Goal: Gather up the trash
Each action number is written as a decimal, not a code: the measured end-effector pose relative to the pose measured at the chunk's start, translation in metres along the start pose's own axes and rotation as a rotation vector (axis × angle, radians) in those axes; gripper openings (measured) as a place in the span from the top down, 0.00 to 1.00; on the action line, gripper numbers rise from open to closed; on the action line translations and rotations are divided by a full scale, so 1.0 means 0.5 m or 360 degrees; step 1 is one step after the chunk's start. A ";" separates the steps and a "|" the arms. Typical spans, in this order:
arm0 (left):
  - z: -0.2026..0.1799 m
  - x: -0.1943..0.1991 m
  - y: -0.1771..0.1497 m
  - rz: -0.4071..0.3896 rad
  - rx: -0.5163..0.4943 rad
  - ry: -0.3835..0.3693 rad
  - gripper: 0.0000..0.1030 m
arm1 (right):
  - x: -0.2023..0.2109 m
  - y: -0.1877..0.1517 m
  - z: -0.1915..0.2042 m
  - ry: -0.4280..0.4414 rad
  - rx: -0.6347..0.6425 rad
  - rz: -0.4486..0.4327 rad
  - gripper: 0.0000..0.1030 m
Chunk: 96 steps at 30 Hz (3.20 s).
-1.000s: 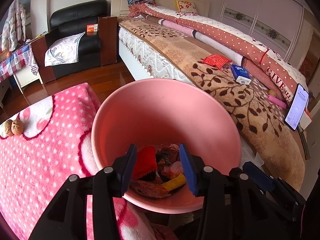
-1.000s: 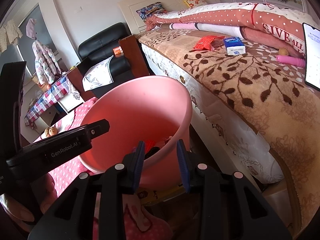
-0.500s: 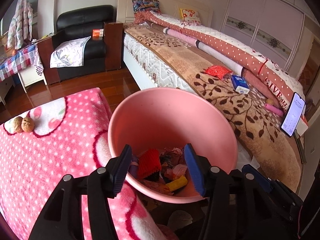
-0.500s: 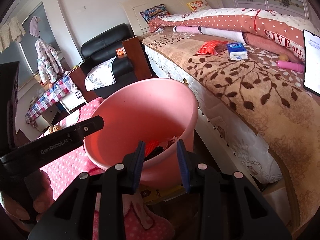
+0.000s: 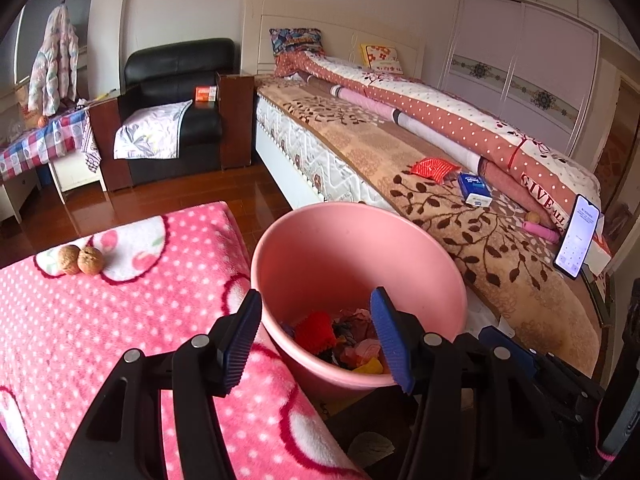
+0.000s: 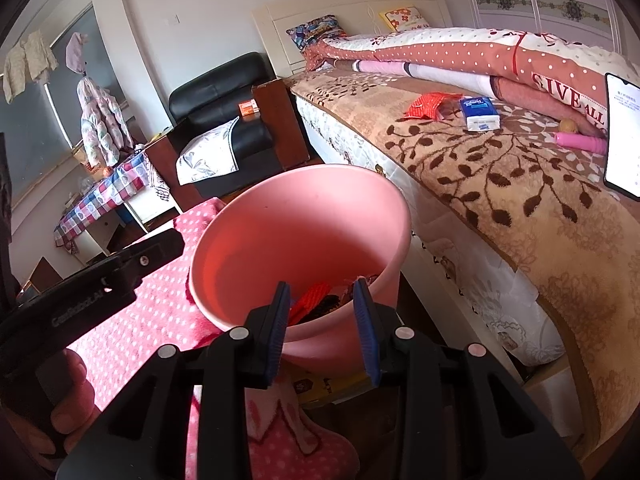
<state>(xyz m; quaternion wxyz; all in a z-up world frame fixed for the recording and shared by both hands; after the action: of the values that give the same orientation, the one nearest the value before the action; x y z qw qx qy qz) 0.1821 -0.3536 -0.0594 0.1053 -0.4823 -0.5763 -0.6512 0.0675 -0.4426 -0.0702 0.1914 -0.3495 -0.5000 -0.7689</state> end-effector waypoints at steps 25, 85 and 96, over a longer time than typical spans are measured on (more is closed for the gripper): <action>0.087 0.150 -0.053 -0.0194 0.0055 0.0064 0.46 | 0.069 -0.026 0.120 0.0065 0.0130 -0.0110 0.57; 0.108 0.193 -0.108 -0.0202 0.0088 0.0045 0.48 | 0.151 -0.046 0.174 0.0066 0.0196 -0.0277 0.57; 0.108 0.195 -0.109 -0.0202 0.0089 0.0049 0.48 | 0.171 -0.038 0.182 0.0074 0.0208 -0.0332 0.57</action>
<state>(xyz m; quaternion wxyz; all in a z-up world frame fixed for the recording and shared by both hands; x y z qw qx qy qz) 0.1218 -0.2496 -0.0288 0.0861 -0.4317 -0.6220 -0.6476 0.0285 -0.3476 0.0033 0.1441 -0.2645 -0.5781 -0.7583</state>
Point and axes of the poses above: each gripper's, at about its wrist camera, not at the fingertips, and x roughly against the way its jaws point, z to its left, y to its top, the point moved 10 cm from there along -x, roughly the way its jaws point, and after that the axes turned 8 degrees about z, right-handed, at the moved point
